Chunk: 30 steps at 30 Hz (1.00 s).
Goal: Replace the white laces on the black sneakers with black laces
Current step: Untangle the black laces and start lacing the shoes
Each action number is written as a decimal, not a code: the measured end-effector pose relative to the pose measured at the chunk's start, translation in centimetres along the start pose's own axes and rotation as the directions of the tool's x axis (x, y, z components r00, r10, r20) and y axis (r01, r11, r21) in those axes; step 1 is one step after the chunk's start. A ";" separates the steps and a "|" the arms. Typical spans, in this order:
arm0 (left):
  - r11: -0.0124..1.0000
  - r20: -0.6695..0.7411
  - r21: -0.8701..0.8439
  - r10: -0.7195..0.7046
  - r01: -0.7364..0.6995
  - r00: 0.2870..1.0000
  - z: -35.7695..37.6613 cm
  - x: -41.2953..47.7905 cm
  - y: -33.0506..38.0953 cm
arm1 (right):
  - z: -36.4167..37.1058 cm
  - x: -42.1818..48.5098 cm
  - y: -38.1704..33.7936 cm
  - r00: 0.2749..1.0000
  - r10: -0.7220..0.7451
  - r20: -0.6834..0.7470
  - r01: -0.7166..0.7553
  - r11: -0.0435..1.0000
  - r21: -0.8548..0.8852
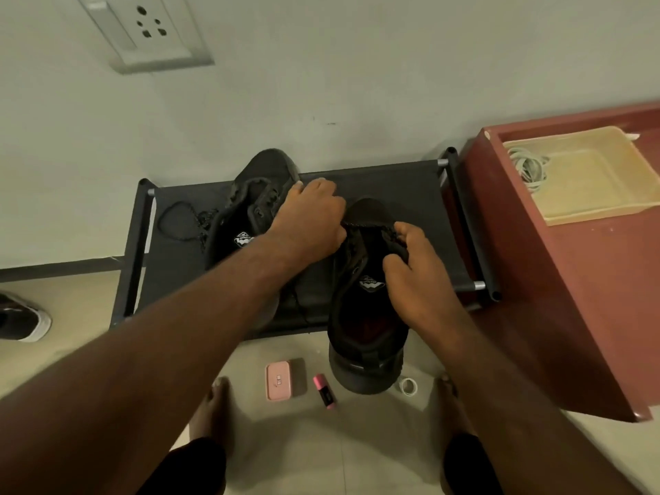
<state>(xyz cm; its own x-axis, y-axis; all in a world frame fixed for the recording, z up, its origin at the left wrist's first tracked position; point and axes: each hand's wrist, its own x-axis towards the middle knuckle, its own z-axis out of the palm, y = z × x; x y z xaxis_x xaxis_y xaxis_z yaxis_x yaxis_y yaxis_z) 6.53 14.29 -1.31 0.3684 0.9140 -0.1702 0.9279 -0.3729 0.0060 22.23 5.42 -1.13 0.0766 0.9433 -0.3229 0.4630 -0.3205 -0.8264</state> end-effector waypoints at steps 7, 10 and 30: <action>0.226 0.210 -0.939 -0.216 0.258 0.954 -8.7 -2.8 0.1 | 0.4 0.2 -0.4 1.000 0.007 -0.015 -0.008 0.999 -0.042; -0.387 0.319 -0.887 -0.123 0.251 0.940 -9.9 -3.2 1.2 | 0.7 -0.1 -0.8 0.993 -0.063 -0.102 0.057 0.996 -0.062; 0.114 0.346 -0.922 -0.190 0.370 0.919 -8.1 -1.5 2.2 | -1.3 0.4 -3.5 0.997 -0.057 0.045 -0.011 0.493 0.870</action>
<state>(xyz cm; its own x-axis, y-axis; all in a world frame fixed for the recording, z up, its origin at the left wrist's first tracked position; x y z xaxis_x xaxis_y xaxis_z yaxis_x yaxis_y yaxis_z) 8.54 13.41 6.96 0.1424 0.8553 -0.4982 0.2959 0.4435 0.8460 21.79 7.05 2.28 0.0102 0.9554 -0.2953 -0.5405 -0.2432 -0.8054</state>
